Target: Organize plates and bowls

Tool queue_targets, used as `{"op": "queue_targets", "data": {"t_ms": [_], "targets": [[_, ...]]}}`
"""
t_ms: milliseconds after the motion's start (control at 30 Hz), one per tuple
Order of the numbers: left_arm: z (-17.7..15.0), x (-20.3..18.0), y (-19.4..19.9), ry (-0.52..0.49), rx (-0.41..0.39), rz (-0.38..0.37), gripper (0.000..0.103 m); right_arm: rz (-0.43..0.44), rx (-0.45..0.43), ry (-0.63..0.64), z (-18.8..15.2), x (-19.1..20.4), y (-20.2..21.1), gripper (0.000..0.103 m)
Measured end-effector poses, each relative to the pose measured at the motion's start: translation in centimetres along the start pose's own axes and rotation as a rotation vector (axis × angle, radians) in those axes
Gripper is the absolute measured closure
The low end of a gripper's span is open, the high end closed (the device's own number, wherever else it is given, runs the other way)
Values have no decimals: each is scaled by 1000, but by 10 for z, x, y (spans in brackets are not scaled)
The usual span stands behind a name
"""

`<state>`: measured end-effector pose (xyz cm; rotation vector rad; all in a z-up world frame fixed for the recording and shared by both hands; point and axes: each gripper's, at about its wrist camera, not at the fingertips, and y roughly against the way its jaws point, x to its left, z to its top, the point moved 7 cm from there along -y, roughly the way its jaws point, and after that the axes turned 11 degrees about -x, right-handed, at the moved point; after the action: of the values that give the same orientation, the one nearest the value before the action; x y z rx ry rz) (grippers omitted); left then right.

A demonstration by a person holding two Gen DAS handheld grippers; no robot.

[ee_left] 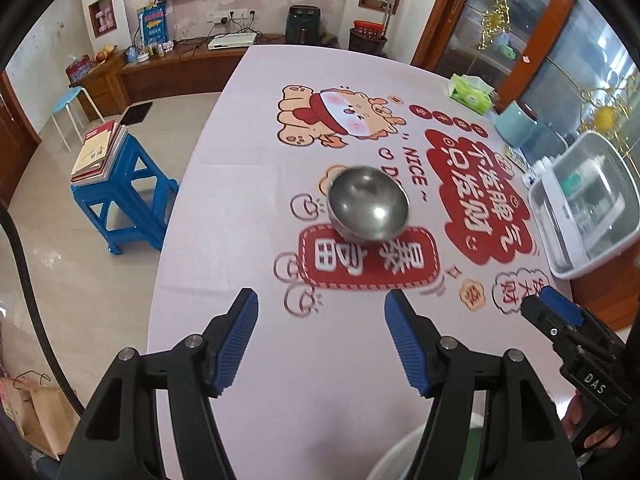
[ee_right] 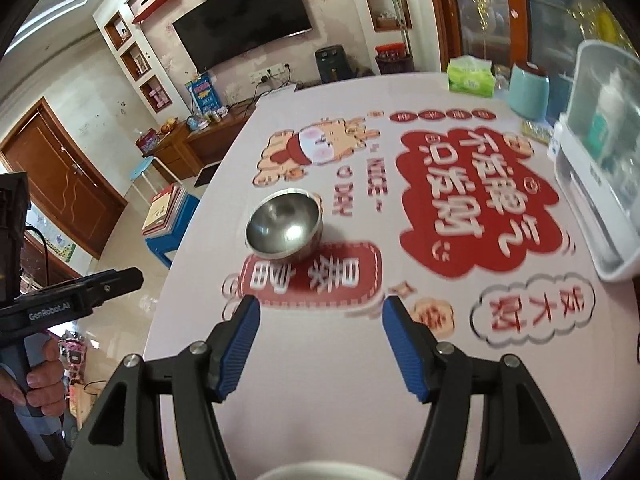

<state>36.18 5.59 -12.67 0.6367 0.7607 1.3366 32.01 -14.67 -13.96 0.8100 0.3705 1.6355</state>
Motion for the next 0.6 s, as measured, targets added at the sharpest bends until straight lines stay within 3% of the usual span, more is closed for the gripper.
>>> {"op": "queue_targets", "data": {"t_ms": [333, 600], "targets": [[46, 6, -44, 28, -55, -61, 38, -56, -76, 52, 44, 17, -41, 39], [46, 1, -85, 20, -47, -110, 38, -80, -120, 106, 48, 28, -81, 39]]}}
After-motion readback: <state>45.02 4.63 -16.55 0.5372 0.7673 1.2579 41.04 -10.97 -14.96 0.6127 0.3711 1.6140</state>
